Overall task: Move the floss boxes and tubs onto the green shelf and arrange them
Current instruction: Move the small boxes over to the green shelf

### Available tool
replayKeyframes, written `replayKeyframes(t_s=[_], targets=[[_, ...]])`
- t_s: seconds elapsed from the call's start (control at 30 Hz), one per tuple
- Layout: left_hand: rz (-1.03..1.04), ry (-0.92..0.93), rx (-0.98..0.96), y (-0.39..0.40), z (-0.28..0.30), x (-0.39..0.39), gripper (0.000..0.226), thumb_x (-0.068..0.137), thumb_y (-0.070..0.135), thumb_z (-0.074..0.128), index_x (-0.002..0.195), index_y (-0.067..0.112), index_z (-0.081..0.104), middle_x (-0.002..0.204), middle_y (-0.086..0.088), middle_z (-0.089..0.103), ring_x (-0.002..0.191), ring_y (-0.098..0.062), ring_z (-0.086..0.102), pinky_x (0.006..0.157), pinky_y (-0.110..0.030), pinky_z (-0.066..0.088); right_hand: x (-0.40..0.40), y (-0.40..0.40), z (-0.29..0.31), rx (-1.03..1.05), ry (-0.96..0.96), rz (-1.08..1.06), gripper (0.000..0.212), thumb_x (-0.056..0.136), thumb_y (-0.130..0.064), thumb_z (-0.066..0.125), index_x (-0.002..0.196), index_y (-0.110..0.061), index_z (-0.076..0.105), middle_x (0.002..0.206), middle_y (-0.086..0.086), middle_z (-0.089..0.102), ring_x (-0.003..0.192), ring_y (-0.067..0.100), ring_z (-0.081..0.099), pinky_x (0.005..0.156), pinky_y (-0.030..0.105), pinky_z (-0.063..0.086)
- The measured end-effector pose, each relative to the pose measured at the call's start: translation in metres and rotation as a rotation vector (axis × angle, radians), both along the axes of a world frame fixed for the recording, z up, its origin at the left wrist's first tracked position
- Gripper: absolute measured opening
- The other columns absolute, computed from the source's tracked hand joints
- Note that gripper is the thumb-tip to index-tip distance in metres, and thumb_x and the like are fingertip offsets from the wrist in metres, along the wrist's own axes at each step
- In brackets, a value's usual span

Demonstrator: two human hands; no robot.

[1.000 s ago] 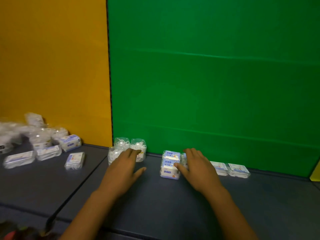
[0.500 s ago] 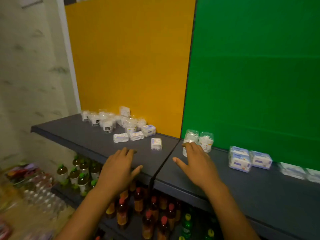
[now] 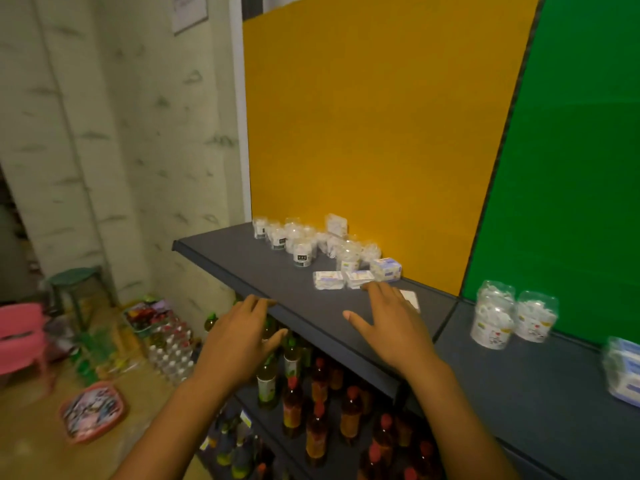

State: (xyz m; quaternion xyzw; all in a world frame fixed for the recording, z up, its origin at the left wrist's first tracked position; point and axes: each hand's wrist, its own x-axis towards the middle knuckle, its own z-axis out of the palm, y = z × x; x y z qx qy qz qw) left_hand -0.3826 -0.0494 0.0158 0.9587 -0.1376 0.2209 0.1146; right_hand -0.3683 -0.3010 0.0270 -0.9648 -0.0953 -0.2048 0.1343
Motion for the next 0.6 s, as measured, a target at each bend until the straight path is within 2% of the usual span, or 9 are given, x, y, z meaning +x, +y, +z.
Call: replayKeyframes(t_s=[0.13, 0.23, 0.37, 0.6], targets=[[0.016, 0.026, -0.004, 0.0, 0.002, 0.041, 0.057, 0.09, 0.056, 0.048, 0.137, 0.024, 0.042, 0.131, 0.001, 0.049, 0.114, -0.018, 0.052, 0.086, -0.032, 0.051, 0.046, -0.005, 0.001, 0.013, 0.001, -0.002, 0.058, 0.095, -0.059, 0.046, 0.138, -0.02, 0.041, 0.138, 0.0, 0.046, 0.127, 0.022, 0.043, 0.096, 0.036, 0.045], [0.014, 0.032, -0.019, -0.005, 0.015, 0.084, 0.057, 0.091, 0.056, 0.047, 0.138, 0.024, 0.041, 0.133, 0.001, 0.047, 0.119, -0.018, 0.049, 0.093, -0.033, 0.048, 0.082, -0.017, 0.007, 0.038, -0.045, -0.018, 0.05, 0.094, -0.056, 0.051, 0.129, -0.02, 0.048, 0.128, 0.001, 0.051, 0.12, 0.024, 0.047, 0.089, 0.036, 0.044], [-0.014, 0.016, -0.044, -0.024, 0.025, 0.134, 0.054, 0.092, 0.054, 0.048, 0.137, 0.026, 0.04, 0.134, 0.002, 0.047, 0.119, -0.017, 0.05, 0.093, -0.033, 0.048, 0.126, -0.034, 0.012, 0.071, -0.076, -0.062, 0.051, 0.092, -0.055, 0.055, 0.13, -0.021, 0.049, 0.131, 0.0, 0.053, 0.121, 0.022, 0.047, 0.093, 0.036, 0.045], [-0.068, 0.12, -0.142, -0.045, -0.009, 0.194, 0.047, 0.091, 0.052, 0.051, 0.133, 0.03, 0.045, 0.132, 0.006, 0.05, 0.116, -0.014, 0.052, 0.09, -0.033, 0.05, 0.177, -0.043, -0.009, 0.111, 0.014, -0.091, 0.046, 0.095, -0.051, 0.053, 0.131, -0.022, 0.049, 0.132, 0.0, 0.053, 0.12, 0.02, 0.048, 0.092, 0.034, 0.046]])
